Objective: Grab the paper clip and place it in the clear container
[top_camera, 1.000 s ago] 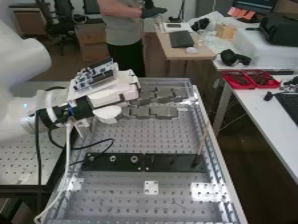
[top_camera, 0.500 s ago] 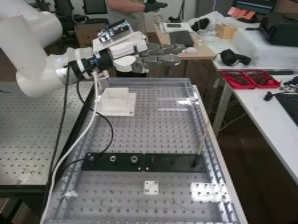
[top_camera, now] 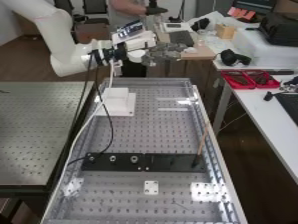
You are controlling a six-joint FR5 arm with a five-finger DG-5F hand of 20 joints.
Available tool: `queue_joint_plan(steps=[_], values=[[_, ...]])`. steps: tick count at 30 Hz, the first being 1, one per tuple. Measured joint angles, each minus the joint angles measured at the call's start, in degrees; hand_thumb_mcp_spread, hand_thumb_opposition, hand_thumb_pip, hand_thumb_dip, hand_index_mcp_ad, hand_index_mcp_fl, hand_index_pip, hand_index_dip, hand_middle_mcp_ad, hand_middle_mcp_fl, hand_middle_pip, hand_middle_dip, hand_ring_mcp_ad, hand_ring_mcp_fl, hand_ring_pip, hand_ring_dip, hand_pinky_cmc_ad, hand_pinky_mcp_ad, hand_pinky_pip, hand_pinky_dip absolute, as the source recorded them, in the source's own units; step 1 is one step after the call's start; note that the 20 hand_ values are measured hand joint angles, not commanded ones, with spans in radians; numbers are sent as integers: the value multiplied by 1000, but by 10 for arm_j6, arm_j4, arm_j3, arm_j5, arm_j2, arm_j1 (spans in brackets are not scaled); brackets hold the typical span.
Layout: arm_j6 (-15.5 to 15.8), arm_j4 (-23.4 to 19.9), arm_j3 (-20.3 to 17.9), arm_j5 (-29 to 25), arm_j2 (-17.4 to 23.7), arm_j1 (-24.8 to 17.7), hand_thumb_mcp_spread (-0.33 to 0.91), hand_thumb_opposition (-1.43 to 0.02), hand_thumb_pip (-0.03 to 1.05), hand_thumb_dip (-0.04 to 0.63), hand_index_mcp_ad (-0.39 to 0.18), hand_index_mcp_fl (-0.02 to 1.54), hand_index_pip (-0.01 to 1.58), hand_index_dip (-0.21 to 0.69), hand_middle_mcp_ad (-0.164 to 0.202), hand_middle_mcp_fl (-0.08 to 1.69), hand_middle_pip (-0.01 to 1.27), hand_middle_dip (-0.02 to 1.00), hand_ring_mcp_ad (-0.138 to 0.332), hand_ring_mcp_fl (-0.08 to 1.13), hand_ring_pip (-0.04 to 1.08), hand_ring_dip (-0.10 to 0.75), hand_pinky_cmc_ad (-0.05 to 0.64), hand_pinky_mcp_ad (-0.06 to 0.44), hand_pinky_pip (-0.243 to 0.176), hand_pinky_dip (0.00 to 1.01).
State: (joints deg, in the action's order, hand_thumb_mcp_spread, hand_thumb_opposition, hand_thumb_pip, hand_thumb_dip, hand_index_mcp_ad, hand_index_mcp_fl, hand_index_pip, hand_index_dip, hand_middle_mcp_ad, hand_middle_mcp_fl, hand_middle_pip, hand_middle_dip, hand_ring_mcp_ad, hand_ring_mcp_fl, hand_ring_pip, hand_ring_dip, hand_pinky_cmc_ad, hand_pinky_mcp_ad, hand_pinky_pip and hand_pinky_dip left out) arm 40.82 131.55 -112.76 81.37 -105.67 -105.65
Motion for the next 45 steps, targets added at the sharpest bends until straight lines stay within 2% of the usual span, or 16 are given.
queue_joint_plan(steps=[6, 15, 25, 29, 33, 37, 40, 42, 43, 44, 45], values=[[-3, 5, 14, -62, -34, -39, 442, -988, 581, 265, -152, 806, 1246, 35, 44, 314, 99, 188, 112, 80, 110, 59, 297, 229, 3, 195], [-21, 23, 42, -121, -78, -62, 445, -998, 581, 265, -148, 810, 1230, 47, 44, 314, 101, 188, 113, 80, 117, 66, 297, 230, 3, 195], [-25, 39, 78, -144, -126, -53, 445, -1000, 581, 265, -147, 822, 1216, 65, 44, 314, 101, 188, 115, 80, 113, 73, 297, 229, 3, 218], [-30, 56, 101, -149, -148, -44, 447, -1000, 581, 265, -147, 822, 1215, 66, 44, 312, 101, 188, 115, 80, 110, 72, 297, 213, 3, 234], [-35, 74, 121, -152, -167, -39, 447, -1000, 581, 265, -147, 822, 1215, 66, 44, 312, 101, 188, 134, 80, 110, 72, 297, 211, 0, 246], [-40, 98, 135, -151, -177, -37, 449, -1000, 562, 269, -150, 822, 1201, 66, 44, 312, 99, 188, 134, 80, 113, 75, 297, 213, 0, 264], [-44, 110, 140, -144, -178, -36, 450, -986, 567, 269, -152, 754, 1155, 82, 44, 290, 99, 188, 131, 75, 110, 72, 297, 213, 0, 309], [-48, 114, 139, -139, -177, -34, 447, -949, 583, 284, -150, 569, 1115, 79, 44, 264, 101, 188, 134, 63, 115, 72, 297, 215, -9, 353], [-49, 114, 139, -138, -176, -34, 442, -927, 634, 295, -150, 504, 1094, 66, 44, 246, 99, 188, 133, 70, 119, 72, 297, 215, -12, 379], [-51, 115, 137, -136, -173, -33, 415, -911, 663, 300, -150, 475, 1094, 72, 40, 234, 99, 188, 134, 51, 124, 72, 297, 215, -10, 407], [-51, 114, 134, -135, -171, -32, 403, -913, 663, 300, -150, 440, 1073, 61, 44, 213, 101, 188, 134, 35, 138, 75, 297, 213, -26, 429]])
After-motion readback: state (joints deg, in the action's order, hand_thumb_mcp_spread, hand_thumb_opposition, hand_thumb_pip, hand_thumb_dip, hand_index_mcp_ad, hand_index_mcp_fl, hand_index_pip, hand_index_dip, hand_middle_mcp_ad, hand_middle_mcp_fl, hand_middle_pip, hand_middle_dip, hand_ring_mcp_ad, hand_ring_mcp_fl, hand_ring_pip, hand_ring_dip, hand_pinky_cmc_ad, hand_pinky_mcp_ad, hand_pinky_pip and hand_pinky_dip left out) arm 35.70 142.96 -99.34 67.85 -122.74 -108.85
